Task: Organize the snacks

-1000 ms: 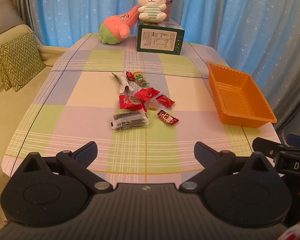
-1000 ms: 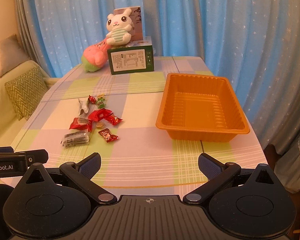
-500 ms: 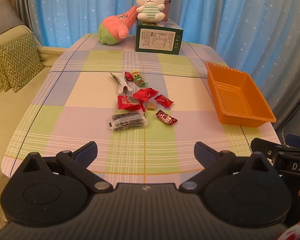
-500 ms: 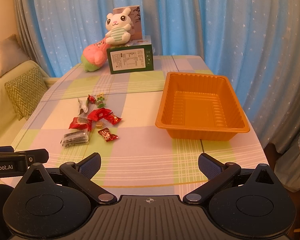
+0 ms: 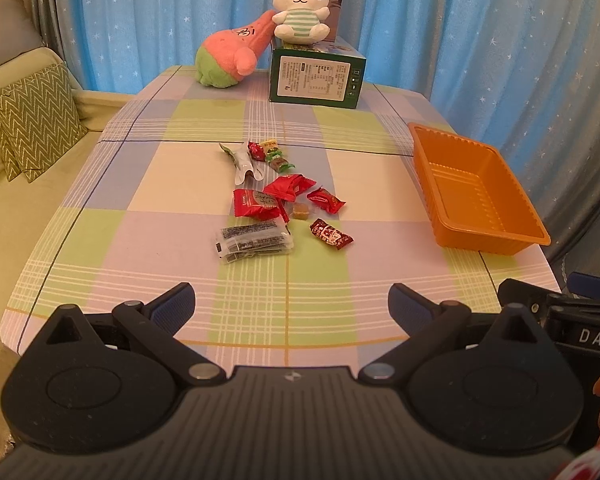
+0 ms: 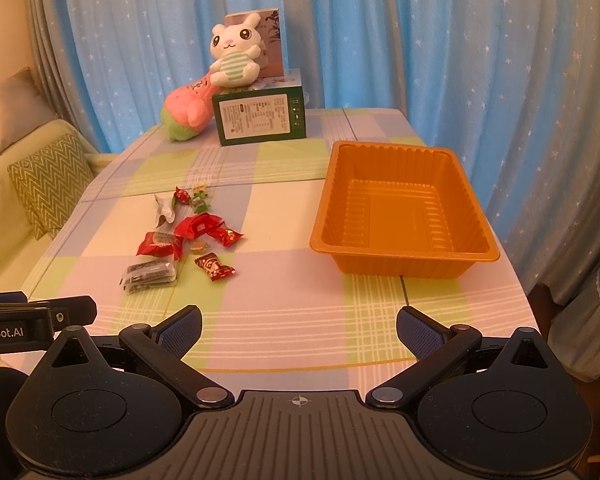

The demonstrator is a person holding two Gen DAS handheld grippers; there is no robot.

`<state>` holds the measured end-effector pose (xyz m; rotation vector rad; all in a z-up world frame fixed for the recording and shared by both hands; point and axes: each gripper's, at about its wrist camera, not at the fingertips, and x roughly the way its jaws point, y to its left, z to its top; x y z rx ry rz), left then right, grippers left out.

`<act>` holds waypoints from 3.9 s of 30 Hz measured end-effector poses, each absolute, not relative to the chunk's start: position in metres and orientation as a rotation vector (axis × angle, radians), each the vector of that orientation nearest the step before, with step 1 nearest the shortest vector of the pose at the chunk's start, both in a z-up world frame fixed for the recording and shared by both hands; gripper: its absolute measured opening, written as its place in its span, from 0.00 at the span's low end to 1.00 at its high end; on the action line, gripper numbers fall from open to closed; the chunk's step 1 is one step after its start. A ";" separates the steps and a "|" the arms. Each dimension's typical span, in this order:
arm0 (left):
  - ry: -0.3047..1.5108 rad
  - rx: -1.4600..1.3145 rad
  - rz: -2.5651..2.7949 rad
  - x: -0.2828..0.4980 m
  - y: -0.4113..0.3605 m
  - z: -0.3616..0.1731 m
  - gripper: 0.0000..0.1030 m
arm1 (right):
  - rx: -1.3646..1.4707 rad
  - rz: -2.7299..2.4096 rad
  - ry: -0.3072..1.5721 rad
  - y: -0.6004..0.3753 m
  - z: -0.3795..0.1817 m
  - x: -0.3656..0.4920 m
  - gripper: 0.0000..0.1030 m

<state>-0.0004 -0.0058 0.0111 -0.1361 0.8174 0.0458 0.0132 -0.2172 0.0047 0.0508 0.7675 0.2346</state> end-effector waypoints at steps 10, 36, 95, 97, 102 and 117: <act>0.816 -0.141 0.043 -0.001 -0.005 0.011 0.99 | 0.051 0.234 0.768 -0.218 0.002 0.011 1.00; 0.839 -0.177 0.059 0.007 0.012 -0.005 0.99 | 0.045 0.248 0.815 -0.207 -0.014 0.027 1.00; 1.049 0.165 -0.309 0.162 0.046 -0.108 0.34 | -0.163 0.583 0.857 -0.106 -0.116 0.162 0.21; 1.048 0.156 -0.282 0.157 0.044 -0.107 0.34 | -0.142 0.569 0.855 -0.111 -0.112 0.156 0.21; 1.038 0.102 -0.228 0.141 0.042 -0.098 0.34 | -0.087 0.531 0.833 -0.126 -0.095 0.136 0.20; 0.919 0.066 -0.292 0.120 -0.028 -0.027 0.34 | 0.036 0.366 0.679 -0.212 -0.015 0.112 0.21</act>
